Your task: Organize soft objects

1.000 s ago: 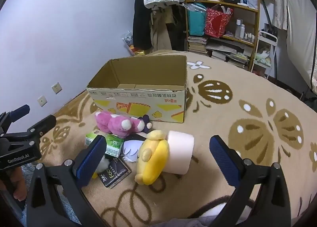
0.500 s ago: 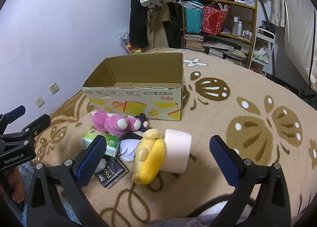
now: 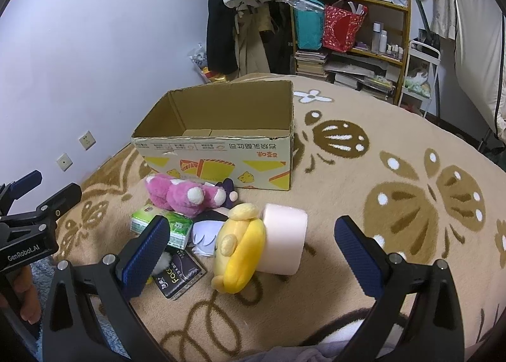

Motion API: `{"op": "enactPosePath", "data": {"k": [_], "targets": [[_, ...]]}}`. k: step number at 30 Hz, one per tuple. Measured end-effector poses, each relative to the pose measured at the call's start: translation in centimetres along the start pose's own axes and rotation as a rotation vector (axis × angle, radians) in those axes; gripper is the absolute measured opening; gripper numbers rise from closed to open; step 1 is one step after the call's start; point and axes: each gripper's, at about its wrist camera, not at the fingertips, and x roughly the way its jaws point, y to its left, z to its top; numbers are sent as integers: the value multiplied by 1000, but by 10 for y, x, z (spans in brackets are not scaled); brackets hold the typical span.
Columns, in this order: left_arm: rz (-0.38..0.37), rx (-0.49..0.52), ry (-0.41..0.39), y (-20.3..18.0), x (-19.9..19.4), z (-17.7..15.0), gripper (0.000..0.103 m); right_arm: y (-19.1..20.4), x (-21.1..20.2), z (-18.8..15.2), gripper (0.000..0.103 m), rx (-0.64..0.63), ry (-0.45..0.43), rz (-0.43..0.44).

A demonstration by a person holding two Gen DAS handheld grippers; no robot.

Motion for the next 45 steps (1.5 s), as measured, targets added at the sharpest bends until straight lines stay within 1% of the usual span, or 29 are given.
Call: {"op": "enactPosePath", "data": {"k": [28, 45], "targets": [[1, 0, 2, -1, 1, -2, 103, -1, 0, 0, 103, 3, 2, -3], [-6, 4, 22, -4, 8, -6, 103, -3, 2, -2, 103, 13, 10, -6]]}}
